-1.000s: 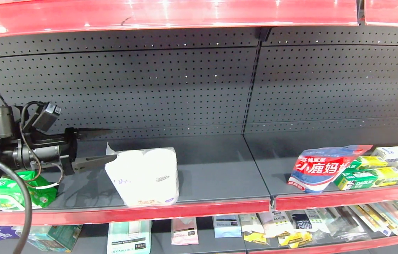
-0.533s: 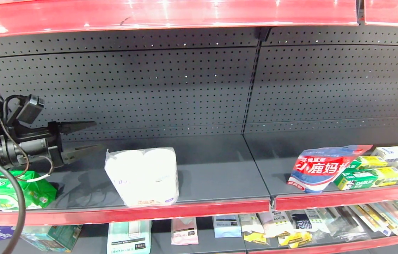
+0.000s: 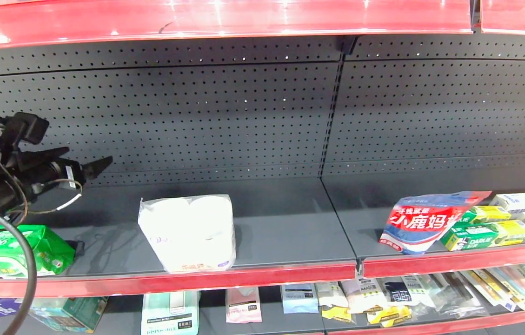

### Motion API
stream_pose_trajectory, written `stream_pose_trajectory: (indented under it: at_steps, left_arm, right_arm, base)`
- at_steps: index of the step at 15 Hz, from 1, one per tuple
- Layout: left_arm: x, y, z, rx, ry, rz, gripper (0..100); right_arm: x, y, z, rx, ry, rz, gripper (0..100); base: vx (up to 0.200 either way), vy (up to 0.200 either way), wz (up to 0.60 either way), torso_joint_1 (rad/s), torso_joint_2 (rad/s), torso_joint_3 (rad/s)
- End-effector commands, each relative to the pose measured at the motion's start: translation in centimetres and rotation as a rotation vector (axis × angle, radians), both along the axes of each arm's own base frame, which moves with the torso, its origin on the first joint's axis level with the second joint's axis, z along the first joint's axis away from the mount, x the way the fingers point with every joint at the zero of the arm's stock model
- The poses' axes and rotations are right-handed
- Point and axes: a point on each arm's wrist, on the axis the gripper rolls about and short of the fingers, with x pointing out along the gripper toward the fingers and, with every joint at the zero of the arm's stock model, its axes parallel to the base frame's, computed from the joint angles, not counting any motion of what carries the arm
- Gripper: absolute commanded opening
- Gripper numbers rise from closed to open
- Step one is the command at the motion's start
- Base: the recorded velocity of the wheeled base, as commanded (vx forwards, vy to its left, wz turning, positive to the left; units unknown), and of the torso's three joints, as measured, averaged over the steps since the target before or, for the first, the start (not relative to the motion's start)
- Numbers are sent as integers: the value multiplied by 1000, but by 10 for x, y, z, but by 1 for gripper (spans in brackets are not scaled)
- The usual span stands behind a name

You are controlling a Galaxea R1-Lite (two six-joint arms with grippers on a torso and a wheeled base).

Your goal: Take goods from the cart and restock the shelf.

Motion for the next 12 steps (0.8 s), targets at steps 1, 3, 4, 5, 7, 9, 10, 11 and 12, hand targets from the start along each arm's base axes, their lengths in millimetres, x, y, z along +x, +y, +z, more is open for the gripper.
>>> stream_pose_trajectory:
  at_steps: [1,3,4,5,7,9,10,11,12]
  left_arm:
    - [9,-18,6,-151,-105,315,100]
    - [-16,-28,11,-253,-110,292,100]
    - [-35,-32,11,-259,-87,235,100]
    - [-57,-37,12,-268,-73,146,100]
    - [-100,-45,15,-277,-43,36,100]
    - [-149,-54,19,-287,-14,-45,100]
    - [-172,-59,21,-289,-15,-99,100]
    - [-191,-63,25,-279,-15,-136,100]
    - [-210,-66,24,-252,-1,-145,100]
  right_arm:
    - [1,0,0,0,4,0,0]
    - [1,0,0,1,5,6,0]
    - [1,0,0,1,5,9,0]
    - [1,-1,0,1,3,15,0]
    - [2,-1,0,1,5,29,0]
    - [2,-3,0,2,6,56,0]
    - [2,-3,0,2,6,69,0]
    - [2,-4,0,2,4,81,0]
    - [3,-4,0,3,4,87,0]
  base:
    - [0,0,0,0,0,0]
    - [0,0,0,0,0,0]
    - [0,0,0,0,0,0]
    - [0,0,0,0,0,0]
    - [0,0,0,0,0,0]
    - [0,0,0,0,0,0]
    - [0,0,0,0,0,0]
    - [0,0,0,0,0,0]
    - [0,0,0,0,0,0]
